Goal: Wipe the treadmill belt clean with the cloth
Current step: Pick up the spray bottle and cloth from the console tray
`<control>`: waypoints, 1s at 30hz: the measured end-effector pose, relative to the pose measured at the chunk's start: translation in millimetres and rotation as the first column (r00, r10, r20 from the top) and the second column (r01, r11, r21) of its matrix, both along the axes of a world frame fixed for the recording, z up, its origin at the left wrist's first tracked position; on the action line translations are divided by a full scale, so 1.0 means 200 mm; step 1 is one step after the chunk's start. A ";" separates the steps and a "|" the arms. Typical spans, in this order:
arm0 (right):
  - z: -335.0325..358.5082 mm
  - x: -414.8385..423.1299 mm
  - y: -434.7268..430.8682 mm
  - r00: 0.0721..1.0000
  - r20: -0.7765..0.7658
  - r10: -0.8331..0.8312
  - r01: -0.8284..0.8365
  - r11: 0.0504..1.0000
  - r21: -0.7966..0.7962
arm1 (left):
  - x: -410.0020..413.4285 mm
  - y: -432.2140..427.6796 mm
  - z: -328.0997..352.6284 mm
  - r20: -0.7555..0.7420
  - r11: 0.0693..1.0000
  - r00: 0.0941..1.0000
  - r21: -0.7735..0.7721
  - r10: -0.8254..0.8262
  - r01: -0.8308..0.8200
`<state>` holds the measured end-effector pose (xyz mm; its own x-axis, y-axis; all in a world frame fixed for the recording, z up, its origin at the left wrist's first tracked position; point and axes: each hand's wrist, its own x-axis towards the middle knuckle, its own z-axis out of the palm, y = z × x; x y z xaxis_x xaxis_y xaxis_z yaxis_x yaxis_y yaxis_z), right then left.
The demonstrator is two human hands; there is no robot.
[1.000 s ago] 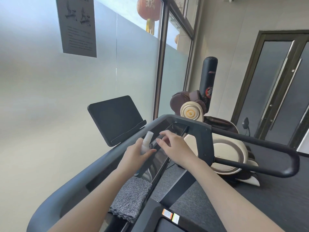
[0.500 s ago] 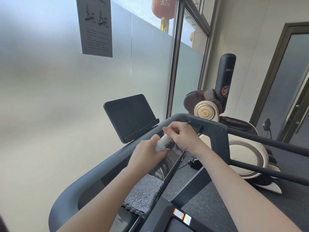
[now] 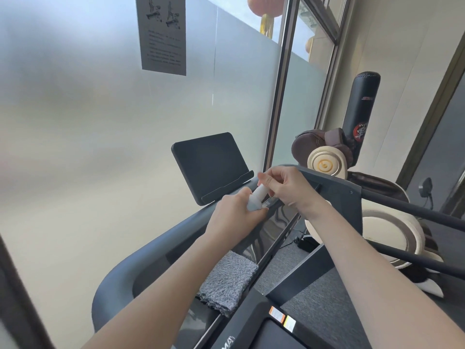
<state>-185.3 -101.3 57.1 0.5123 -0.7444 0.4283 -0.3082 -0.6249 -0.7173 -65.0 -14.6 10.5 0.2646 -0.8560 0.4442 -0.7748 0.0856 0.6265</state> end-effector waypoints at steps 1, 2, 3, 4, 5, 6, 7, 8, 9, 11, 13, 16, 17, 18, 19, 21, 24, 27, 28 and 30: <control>-0.01 0.01 0.00 1.000 0.002 0.010 -0.010 1.000 -0.004 | 0.00 0.00 0.00 0.016 1.000 1.000 -0.001 0.013 -0.013; -0.02 0.03 0.00 1.000 0.001 0.025 -0.025 1.000 -0.007 | 0.01 -0.01 0.01 0.030 1.000 0.999 -0.002 0.024 -0.024; -0.02 0.04 0.01 0.999 -0.007 0.036 -0.036 0.999 -0.009 | 0.01 -0.01 0.02 0.036 0.999 0.999 -0.002 0.033 -0.033; -0.01 0.05 0.00 0.999 -0.012 0.038 -0.038 0.999 -0.013 | 0.01 0.00 0.02 0.037 0.999 0.999 0.000 0.039 -0.039; 0.00 0.03 -0.02 1.000 0.014 0.012 -0.012 1.000 -0.010 | 0.03 0.01 0.02 0.038 0.999 0.998 -0.001 0.045 -0.045; 0.03 -0.01 -0.06 0.997 0.072 -0.041 0.041 0.999 0.001 | 0.05 0.02 0.00 0.041 0.998 0.998 -0.004 0.056 -0.055; 0.06 -0.08 -0.10 0.985 0.144 -0.100 0.099 0.995 0.013 | 0.08 0.04 -0.03 0.044 0.997 0.996 -0.011 0.073 -0.072; 0.10 -0.15 -0.15 0.974 0.170 -0.151 0.153 0.988 -0.001 | 0.11 0.07 -0.06 0.039 0.995 0.995 -0.022 0.094 -0.093; 0.13 -0.21 -0.18 0.976 0.123 -0.181 0.188 0.981 -0.048 | 0.13 0.09 -0.08 0.025 0.994 0.994 -0.035 0.107 -0.106; 0.12 -0.22 -0.20 0.970 -0.115 -0.215 0.196 0.968 -0.159 | 0.16 0.10 -0.07 -0.048 0.990 0.993 -0.086 0.109 -0.112; 0.03 -0.11 -0.17 0.940 -0.273 -0.205 0.166 0.973 -0.161 | 0.14 0.09 -0.01 -0.117 0.986 0.990 -0.133 0.083 -0.099; -0.19 0.02 -0.11 0.927 -0.326 -0.184 0.160 0.982 -0.101 | 0.14 0.09 0.03 -0.201 0.978 0.977 -0.181 0.067 -0.104; -0.26 0.05 -0.10 0.920 -0.337 -0.199 0.179 0.980 -0.090 | 0.15 0.10 0.03 -0.214 0.976 0.974 -0.186 0.068 -0.109; -0.33 0.08 -0.09 0.910 -0.354 -0.215 0.198 0.977 -0.084 | 0.16 0.10 0.03 -0.227 0.976 0.971 -0.187 0.070 -0.114; -0.39 0.10 -0.08 0.903 -0.370 -0.220 0.207 0.976 -0.075 | 0.17 0.10 0.02 -0.243 0.975 0.968 -0.190 0.065 -0.114; -0.48 0.14 -0.08 0.891 -0.402 -0.211 0.205 0.977 -0.060 | 0.19 0.10 0.01 -0.275 0.972 0.960 -0.209 0.043 -0.104; -0.55 0.18 -0.08 0.859 -0.456 -0.231 0.207 0.973 -0.103 | 0.21 0.12 -0.03 -0.298 0.967 0.954 -0.235 0.025 -0.099; -0.58 0.20 -0.08 0.842 -0.477 -0.252 0.221 0.968 -0.121 | 0.23 0.14 -0.07 -0.316 0.962 0.949 -0.252 0.024 -0.108; -0.59 0.20 -0.08 0.836 -0.487 -0.253 0.221 0.968 -0.122 | 0.24 0.15 -0.08 -0.318 0.960 0.948 -0.257 0.026 -0.113; -0.60 0.21 -0.08 0.827 -0.503 -0.250 0.218 0.968 -0.122 | 0.25 0.16 -0.10 -0.326 0.958 0.945 -0.262 0.029 -0.120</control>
<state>-143.1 -116.5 -62.8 0.4832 -0.8525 0.1996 -0.7625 -0.5218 -0.3827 -14.8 16.6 -9.7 0.4880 -0.6849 0.5411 -0.5510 0.2390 0.7995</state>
